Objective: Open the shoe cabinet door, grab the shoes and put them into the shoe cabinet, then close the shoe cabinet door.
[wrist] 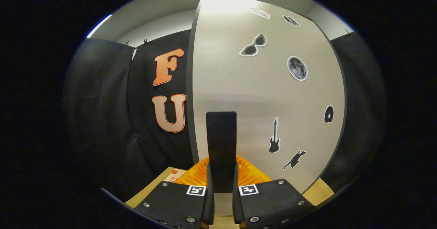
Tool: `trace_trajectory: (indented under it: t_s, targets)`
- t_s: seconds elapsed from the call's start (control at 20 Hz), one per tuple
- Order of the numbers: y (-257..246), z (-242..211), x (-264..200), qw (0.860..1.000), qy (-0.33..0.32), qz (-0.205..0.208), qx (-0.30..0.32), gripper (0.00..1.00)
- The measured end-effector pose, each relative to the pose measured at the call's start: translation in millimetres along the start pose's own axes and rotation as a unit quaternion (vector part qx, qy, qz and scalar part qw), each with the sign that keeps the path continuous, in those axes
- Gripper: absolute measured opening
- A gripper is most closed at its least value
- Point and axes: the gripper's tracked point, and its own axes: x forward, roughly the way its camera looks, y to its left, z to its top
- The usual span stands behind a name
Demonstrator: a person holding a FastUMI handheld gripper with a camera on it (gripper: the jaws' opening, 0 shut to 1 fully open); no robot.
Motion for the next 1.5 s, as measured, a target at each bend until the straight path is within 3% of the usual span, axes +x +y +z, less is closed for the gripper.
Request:
trace_trajectory:
  t_s: [0.55,0.95,1.5]
  targets:
    - [-20.6,9.2,-66.2,1.0,-0.009,-0.011,0.001,0.21]
    - [-52.8,8.0,-103.3,0.999,-0.013,0.032,0.0,0.2]
    - [-175.1,-16.5,-179.6,0.998,-0.037,0.046,0.009,0.19]
